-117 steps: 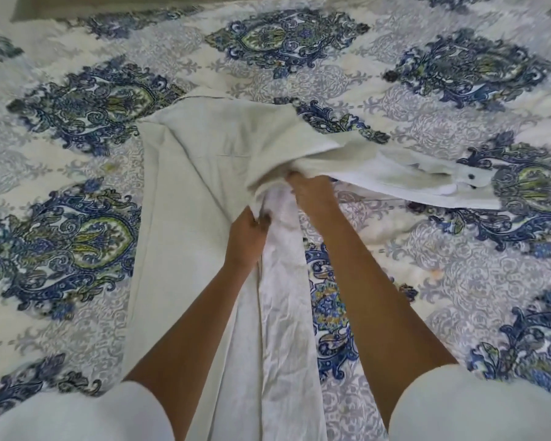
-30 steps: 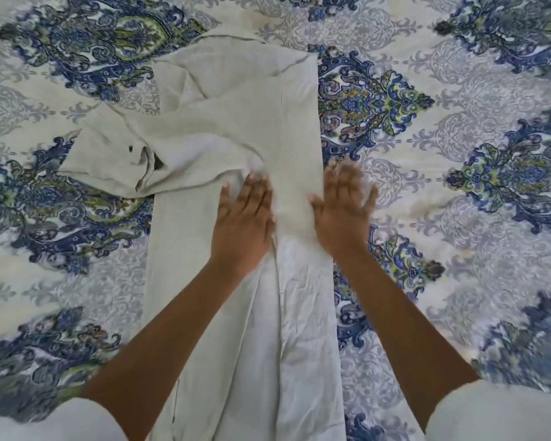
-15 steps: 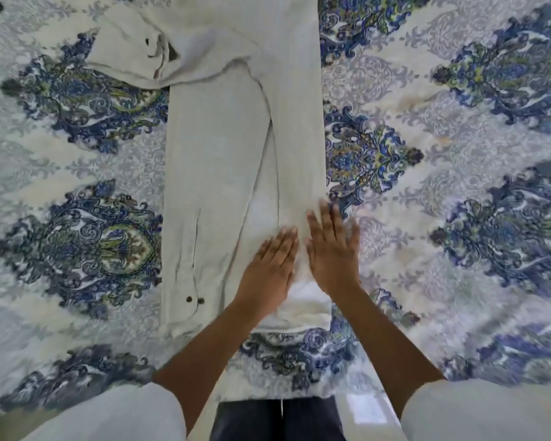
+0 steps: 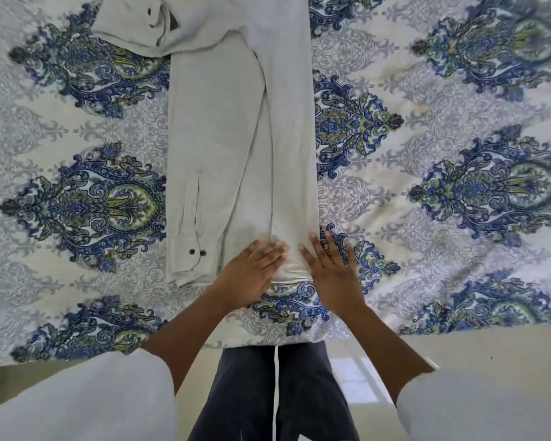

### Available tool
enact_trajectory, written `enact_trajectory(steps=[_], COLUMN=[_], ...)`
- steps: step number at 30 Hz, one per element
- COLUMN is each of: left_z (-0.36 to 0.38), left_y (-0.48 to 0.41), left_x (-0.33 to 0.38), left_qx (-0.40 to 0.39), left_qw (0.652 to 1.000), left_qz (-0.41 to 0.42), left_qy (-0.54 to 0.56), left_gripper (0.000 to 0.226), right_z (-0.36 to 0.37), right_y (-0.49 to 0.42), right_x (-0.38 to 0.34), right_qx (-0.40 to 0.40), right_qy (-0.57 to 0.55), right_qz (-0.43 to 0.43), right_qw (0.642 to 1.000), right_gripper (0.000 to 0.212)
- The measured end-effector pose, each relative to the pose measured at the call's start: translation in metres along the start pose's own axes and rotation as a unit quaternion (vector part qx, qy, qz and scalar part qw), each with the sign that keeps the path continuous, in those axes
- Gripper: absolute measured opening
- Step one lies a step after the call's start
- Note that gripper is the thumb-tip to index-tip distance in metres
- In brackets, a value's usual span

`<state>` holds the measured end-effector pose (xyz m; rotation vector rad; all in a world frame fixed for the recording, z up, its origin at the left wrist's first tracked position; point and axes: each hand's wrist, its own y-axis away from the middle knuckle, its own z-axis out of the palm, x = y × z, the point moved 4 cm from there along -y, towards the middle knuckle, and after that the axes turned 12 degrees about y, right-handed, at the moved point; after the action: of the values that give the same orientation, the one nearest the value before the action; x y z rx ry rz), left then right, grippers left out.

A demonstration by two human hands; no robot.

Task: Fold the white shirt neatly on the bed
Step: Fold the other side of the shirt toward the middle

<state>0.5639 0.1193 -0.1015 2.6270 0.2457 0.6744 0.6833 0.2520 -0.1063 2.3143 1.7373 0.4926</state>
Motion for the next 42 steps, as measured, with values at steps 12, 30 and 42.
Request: enact_trajectory(steps=[12,30,42], left_z=[-0.025,-0.144,-0.222], left_y=[-0.006,-0.078,-0.058], left_x=[-0.009,-0.124,-0.286], left_qx=[-0.010,0.324,0.389], left_qw=[0.999,0.853,0.689], left_qz=[0.036,-0.284,-0.438], left_qy=[0.032,0.294,0.426], left_gripper=[0.048,0.034,0.029], right_z=[-0.032,-0.106,-0.170], right_y=[-0.013,-0.218,-0.347], right_x=[0.003,0.038,-0.011], right_qx=[0.010,-0.028,-0.024], right_qy=[-0.169,-0.460,-0.617], right_qz=[-0.040,0.121,0.136], right_qw=[0.985,0.879,0.775], right_gripper=[0.039,0.034,0.026])
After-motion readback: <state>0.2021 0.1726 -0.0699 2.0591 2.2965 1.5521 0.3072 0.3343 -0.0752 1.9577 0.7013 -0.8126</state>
